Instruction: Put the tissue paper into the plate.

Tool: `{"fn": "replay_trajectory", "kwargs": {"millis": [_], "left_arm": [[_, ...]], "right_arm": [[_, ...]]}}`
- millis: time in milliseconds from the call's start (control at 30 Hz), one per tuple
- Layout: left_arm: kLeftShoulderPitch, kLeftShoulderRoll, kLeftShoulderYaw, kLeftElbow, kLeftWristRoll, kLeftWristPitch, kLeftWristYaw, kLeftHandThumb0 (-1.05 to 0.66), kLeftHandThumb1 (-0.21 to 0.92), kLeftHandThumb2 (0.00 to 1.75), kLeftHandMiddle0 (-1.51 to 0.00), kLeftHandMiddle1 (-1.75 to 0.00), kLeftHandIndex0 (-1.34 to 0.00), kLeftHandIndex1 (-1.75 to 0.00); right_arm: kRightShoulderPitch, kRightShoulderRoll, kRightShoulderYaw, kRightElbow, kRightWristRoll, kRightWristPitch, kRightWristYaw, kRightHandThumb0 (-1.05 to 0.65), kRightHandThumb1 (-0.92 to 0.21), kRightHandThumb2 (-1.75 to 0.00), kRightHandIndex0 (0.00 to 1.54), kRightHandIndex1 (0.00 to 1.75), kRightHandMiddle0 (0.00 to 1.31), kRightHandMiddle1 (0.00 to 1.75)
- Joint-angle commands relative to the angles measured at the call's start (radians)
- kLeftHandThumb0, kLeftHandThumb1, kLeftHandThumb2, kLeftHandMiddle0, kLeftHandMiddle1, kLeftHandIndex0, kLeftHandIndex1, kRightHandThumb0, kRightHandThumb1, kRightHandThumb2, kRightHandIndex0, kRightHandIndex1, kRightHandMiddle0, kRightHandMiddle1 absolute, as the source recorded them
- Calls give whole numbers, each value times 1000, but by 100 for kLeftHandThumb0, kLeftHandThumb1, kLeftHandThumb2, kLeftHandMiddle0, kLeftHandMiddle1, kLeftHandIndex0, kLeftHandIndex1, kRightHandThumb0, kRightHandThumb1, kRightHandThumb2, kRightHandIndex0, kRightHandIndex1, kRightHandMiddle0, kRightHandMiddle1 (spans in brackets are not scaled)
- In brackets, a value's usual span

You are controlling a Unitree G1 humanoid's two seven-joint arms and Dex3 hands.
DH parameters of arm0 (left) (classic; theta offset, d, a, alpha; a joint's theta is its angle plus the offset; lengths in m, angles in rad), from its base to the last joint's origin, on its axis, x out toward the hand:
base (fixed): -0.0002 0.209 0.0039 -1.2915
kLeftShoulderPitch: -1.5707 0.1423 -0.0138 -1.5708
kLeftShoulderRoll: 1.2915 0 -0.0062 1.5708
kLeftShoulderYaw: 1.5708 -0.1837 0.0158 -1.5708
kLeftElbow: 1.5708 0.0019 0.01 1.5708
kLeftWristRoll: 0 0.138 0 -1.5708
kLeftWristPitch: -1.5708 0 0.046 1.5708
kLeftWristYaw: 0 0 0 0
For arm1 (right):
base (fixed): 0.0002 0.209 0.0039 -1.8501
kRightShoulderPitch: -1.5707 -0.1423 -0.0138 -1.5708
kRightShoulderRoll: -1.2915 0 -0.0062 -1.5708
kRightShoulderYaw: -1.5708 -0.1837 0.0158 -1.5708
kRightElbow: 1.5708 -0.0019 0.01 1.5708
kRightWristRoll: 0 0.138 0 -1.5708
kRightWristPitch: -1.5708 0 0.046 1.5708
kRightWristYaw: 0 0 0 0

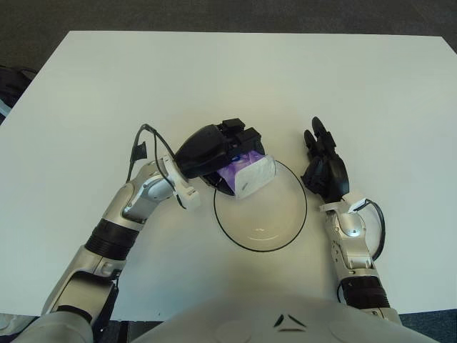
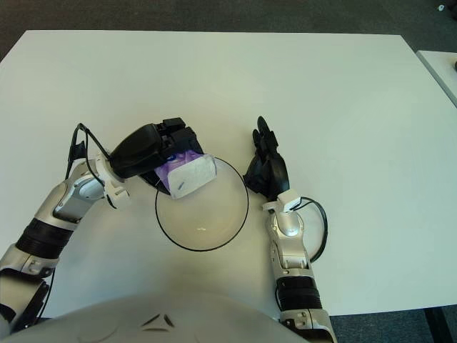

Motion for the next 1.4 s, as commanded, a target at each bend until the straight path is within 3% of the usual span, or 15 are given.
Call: {"fn": "replay_trajectory", "kwargs": {"millis": [0, 833, 1367], "left_arm": [[-19, -9, -20, -1, -8, -36, 4, -46, 35, 127, -114, -175, -58, -175], [-52, -19, 62, -23, 70, -74, 105, -46, 34, 128, -114, -175, -59, -175], [-44, -28, 126, -78, 101, -5, 132, -47, 32, 131, -114, -175, -60, -175]], "right_arm": [[90, 31, 36, 171, -27, 112, -11, -87, -92, -110, 0, 0, 0, 0], [81, 27, 44, 191, -42, 119, -4, -86, -92, -103, 0, 0, 1, 3], [52, 33, 29, 256, -2, 111, 42, -86, -92, -103, 0, 0, 0, 5]]}}
